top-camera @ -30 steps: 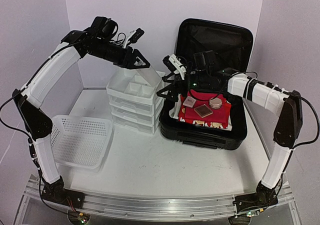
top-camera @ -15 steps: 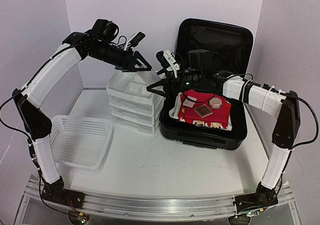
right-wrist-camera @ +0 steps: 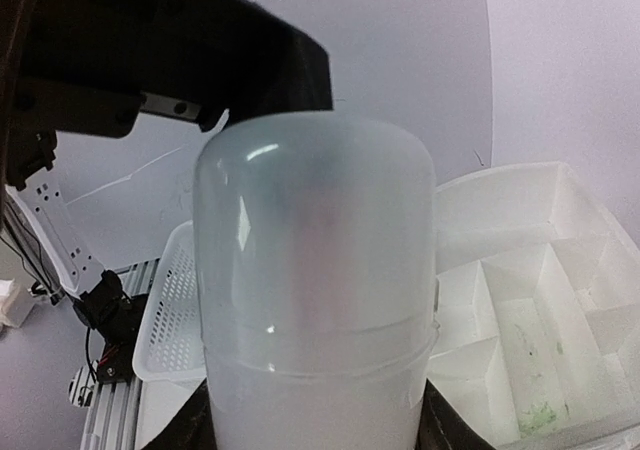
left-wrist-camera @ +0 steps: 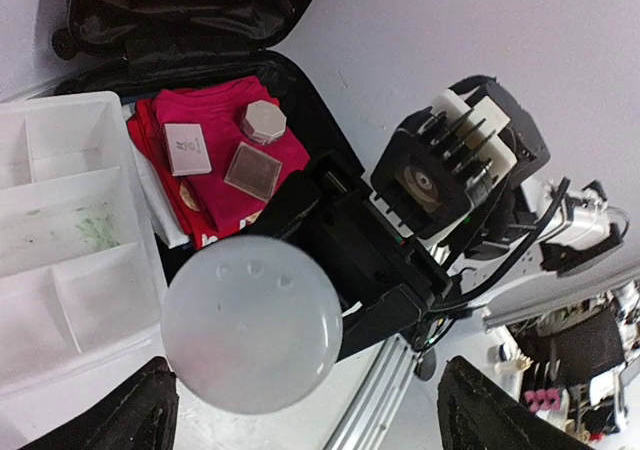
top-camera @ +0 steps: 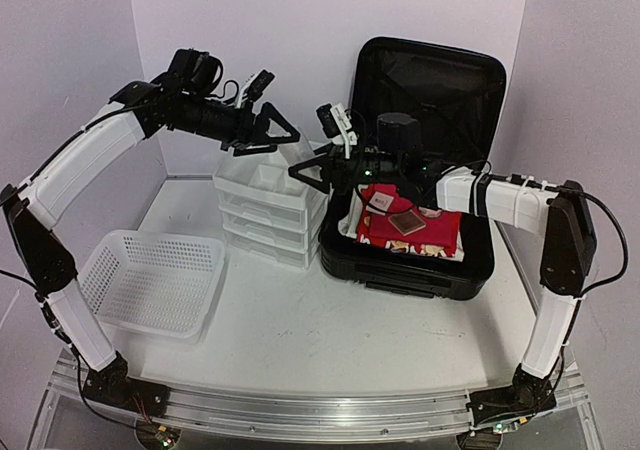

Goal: Open, take out, and arrange the luggage

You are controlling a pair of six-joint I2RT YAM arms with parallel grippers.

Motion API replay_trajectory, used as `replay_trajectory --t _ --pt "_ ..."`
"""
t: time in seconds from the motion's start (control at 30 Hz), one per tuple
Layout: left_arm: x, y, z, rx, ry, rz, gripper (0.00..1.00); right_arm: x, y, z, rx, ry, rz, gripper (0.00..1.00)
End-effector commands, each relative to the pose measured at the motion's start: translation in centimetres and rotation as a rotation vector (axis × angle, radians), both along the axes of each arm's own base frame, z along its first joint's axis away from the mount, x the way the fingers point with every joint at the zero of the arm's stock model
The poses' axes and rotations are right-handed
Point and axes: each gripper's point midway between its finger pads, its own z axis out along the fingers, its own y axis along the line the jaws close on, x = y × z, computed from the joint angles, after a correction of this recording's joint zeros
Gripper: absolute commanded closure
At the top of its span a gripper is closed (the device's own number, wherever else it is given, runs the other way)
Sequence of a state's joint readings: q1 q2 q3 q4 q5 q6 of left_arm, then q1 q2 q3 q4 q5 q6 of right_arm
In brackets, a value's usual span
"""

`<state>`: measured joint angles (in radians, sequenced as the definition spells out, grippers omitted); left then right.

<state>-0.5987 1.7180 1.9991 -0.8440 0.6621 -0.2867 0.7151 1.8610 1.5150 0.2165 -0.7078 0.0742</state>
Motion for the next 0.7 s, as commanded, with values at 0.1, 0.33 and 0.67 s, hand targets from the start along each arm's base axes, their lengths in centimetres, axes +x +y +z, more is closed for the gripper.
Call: replay_trajectory --t 0.1,0.33,0.67 --pt "1.1 0.2 3.8 -0.208 -0.083 0.161 0.11 -0.1 0.1 5.4 0.181 -0.041 -0.032 0.73" --pt "2.3 -0.3 4.7 -0.265 -0.115 0.208 0.19 -0.6 0.9 5.0 0.178 -0.033 -0.009 0.71" --pt "2.7 -0.4 5.7 -0.295 -0.153 0.227 0.38 -0.9 0.9 4.7 0.169 -0.044 -0.019 0.69"
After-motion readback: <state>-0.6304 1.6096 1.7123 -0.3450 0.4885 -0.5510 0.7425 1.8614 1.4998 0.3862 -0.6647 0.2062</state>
